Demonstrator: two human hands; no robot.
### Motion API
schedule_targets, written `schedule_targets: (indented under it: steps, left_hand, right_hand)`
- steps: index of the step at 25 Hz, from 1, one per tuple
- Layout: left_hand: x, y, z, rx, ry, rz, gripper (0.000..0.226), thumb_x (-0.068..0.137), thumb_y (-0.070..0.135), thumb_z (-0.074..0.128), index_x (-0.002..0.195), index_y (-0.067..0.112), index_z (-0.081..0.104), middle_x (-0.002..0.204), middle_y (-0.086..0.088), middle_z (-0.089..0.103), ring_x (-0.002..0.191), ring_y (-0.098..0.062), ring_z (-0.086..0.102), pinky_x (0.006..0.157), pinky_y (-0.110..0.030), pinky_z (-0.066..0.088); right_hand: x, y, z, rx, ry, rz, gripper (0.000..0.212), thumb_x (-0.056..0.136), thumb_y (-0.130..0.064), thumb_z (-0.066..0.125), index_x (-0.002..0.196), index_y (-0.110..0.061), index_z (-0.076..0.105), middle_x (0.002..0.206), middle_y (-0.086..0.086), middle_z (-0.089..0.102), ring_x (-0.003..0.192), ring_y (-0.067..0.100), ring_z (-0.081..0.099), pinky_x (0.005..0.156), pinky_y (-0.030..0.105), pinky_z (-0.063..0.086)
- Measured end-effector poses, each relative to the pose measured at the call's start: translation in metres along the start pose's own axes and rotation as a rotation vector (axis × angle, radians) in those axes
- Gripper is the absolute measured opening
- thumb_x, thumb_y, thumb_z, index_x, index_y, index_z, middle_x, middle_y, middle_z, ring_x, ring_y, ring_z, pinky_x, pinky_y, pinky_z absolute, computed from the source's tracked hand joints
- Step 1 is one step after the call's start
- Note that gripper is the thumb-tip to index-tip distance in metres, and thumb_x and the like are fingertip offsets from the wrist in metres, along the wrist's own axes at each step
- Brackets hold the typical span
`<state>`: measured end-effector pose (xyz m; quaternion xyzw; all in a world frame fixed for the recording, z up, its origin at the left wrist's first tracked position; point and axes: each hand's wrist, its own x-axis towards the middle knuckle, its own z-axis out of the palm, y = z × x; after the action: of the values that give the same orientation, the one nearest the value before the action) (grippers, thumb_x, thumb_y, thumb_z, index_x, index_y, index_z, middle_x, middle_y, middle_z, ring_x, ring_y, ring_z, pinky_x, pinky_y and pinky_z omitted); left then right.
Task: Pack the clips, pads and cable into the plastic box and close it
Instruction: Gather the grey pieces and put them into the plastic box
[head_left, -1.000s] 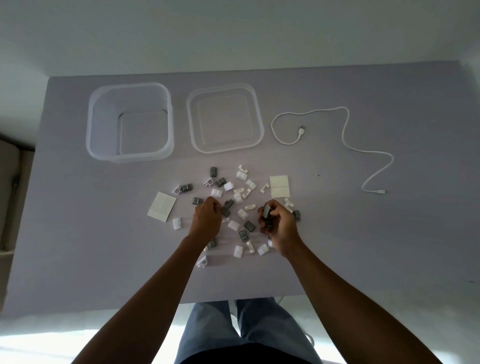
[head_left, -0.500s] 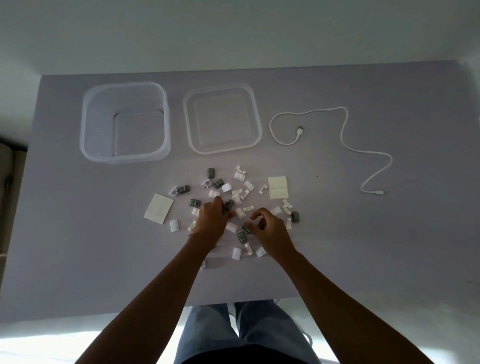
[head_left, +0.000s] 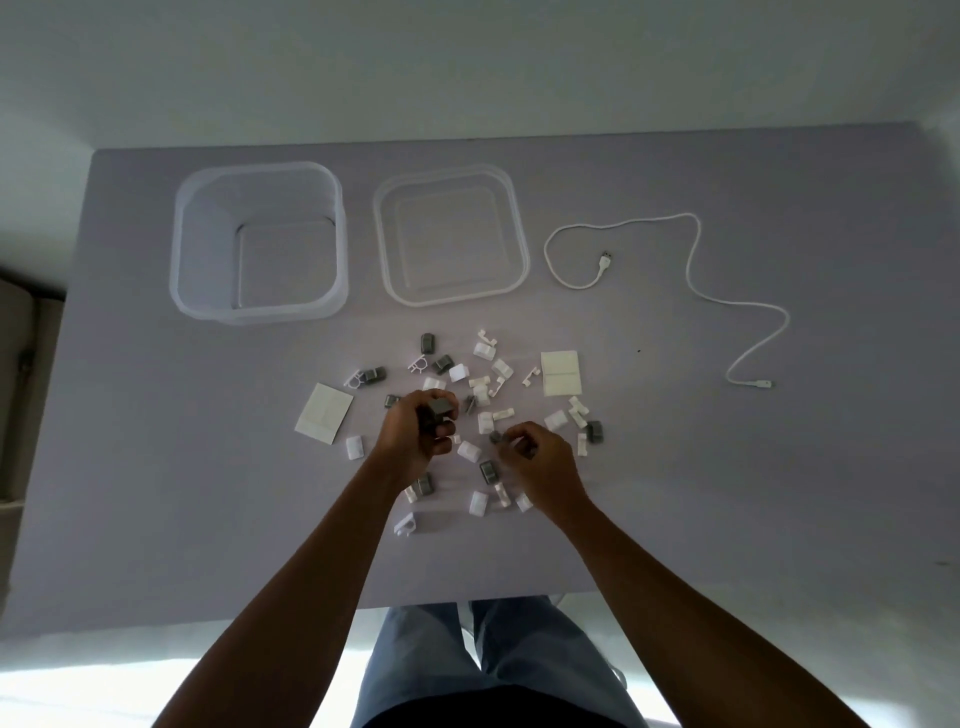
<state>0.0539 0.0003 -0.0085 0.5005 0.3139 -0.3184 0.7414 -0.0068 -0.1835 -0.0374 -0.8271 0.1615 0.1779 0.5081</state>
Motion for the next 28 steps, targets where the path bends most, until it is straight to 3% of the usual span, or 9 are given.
schedule_targets:
  steps: [2,4,9,13,16,19,21,24,28]
  left_hand:
    - [-0.005,0.006,-0.001,-0.096,-0.072,-0.002,0.025,0.084,0.014,0.032,0.083,0.009,0.057,0.076,-0.007,0.055,0.053,-0.014,0.039,0.046,-0.022,0.025]
    - [-0.007,0.011,0.000,-0.129,-0.114,0.003,0.025,0.082,0.020,0.033,0.080,0.010,0.056,0.078,-0.007,0.057,0.054,-0.016,0.041,0.045,-0.021,0.027]
    - [-0.008,0.021,0.006,-0.045,-0.087,0.009,0.017,0.087,0.024,0.046,0.074,0.016,0.055,0.072,0.000,0.058,0.052,-0.012,0.044,0.043,-0.021,0.029]
    - [0.007,0.020,0.001,0.103,-0.030,-0.007,0.020,0.095,0.023,0.047,0.082,0.014,0.059,0.061,0.002,0.045,0.047,-0.010,0.033,0.042,-0.022,0.021]
    - [0.029,0.012,-0.002,0.838,0.186,0.185,0.034,0.099,0.038,0.047,0.080,0.015,0.064,0.057,0.002,0.050,0.048,-0.014,0.046,0.050,-0.022,0.034]
    - [0.040,-0.004,-0.004,1.350,0.262,0.331,0.037,0.094,0.054,0.046,0.102,0.020,0.057,0.085,-0.005,0.066,0.076,-0.024,0.065,0.073,-0.038,0.055]
    - [0.041,-0.009,0.003,1.503,0.246,0.348,0.045,0.094,0.055,0.045,0.116,0.016,0.049,0.098,-0.011,0.066,0.087,-0.031,0.066,0.078,-0.046,0.055]
    - [0.041,-0.012,0.014,1.669,0.276,0.443,0.046,0.097,0.047,0.047,0.124,0.010,0.043,0.105,-0.016,0.067,0.093,-0.036,0.066,0.077,-0.044,0.054]
    - [0.044,-0.014,0.015,1.668,0.276,0.464,0.032,0.101,0.033,0.040,0.119,0.007,0.045,0.101,-0.019,0.067,0.090,-0.038,0.066,0.070,-0.043,0.050]
  right_hand:
    - [-0.003,-0.007,-0.008,0.428,-0.058,0.166,0.009,0.094,-0.014,0.059,0.088,-0.012,0.064,0.061,-0.002,0.054,0.052,0.013,0.044,0.045,0.022,0.036]
    - [-0.006,-0.010,-0.019,0.745,-0.143,0.279,0.021,0.093,-0.008,0.042,0.084,-0.013,0.060,0.060,0.005,0.046,0.052,0.017,0.035,0.045,0.023,0.024]
    - [-0.012,-0.021,-0.031,1.027,-0.282,0.336,0.024,0.091,-0.025,0.041,0.080,-0.012,0.058,0.073,0.015,0.054,0.052,0.018,0.045,0.044,0.021,0.029]
    - [-0.011,-0.028,-0.028,0.711,-0.227,0.245,0.036,0.096,-0.035,0.057,0.079,-0.004,0.061,0.063,0.008,0.060,0.045,0.017,0.046,0.040,0.021,0.030]
    - [-0.008,-0.016,-0.021,0.352,-0.167,0.132,0.017,0.090,-0.018,0.067,0.083,-0.003,0.062,0.064,0.004,0.065,0.046,0.013,0.051,0.041,0.021,0.040]
    - [-0.011,-0.001,-0.006,-0.130,-0.048,-0.049,0.009,0.085,-0.018,0.071,0.086,-0.014,0.063,0.080,0.000,0.070,0.066,0.009,0.063,0.061,0.014,0.049]
    - [-0.016,0.002,0.003,-0.369,-0.037,-0.102,0.016,0.086,-0.030,0.072,0.092,-0.016,0.066,0.088,0.000,0.073,0.074,0.010,0.065,0.067,0.014,0.051]
    - [-0.019,0.002,0.017,-0.589,-0.044,-0.101,0.033,0.086,-0.044,0.069,0.105,-0.017,0.064,0.098,0.001,0.073,0.086,0.016,0.069,0.074,0.025,0.053]
    - [-0.016,0.001,0.024,-0.712,-0.045,-0.074,0.030,0.090,-0.040,0.066,0.111,-0.018,0.063,0.104,0.001,0.072,0.093,0.018,0.067,0.076,0.025,0.050]
